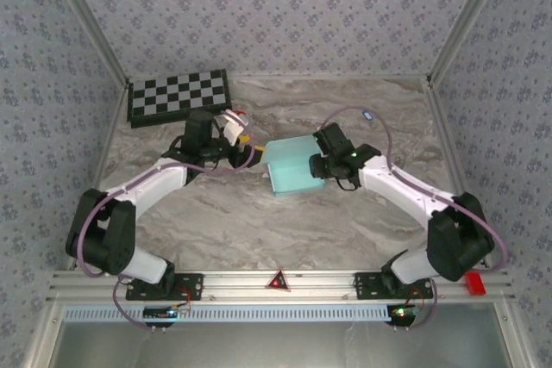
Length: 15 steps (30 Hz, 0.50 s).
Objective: Fold the paper box
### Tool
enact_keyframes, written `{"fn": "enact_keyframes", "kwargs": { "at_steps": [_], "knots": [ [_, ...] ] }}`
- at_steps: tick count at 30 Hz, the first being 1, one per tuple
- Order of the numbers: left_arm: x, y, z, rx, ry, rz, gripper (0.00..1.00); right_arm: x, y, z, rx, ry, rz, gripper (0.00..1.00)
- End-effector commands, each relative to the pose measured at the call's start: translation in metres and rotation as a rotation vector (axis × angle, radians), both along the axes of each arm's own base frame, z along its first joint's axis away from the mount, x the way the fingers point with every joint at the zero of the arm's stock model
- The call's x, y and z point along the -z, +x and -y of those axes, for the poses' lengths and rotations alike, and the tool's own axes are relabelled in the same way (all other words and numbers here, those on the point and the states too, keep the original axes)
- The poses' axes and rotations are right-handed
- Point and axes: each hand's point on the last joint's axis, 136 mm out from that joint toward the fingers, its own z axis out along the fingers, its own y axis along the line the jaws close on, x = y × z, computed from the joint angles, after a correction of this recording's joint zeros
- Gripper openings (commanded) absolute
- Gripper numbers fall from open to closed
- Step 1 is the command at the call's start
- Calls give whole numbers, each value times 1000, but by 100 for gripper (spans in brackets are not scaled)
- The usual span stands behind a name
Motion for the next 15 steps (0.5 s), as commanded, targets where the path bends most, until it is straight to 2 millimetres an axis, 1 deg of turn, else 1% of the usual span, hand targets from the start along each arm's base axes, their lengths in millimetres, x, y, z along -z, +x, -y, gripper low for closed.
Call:
{"fn": "enact_keyframes", "kwargs": {
  "at_steps": [1,5,9,12,15],
  "knots": [
    [-23,2,-15,-88,-22,24,70,-19,5,25,76,-30,87,42],
    [-40,10,-44,-240,-32,20,71,-29,7,47,123,-1,115,43],
    [-52,16,-77,-404,-35,-23,72,-33,10,70,174,22,114,43],
    [-59,15,-105,-541,-7,-83,72,-33,15,89,214,44,94,43],
    [-64,6,-131,-633,55,-130,73,-30,23,108,266,68,59,44]
  ]
}}
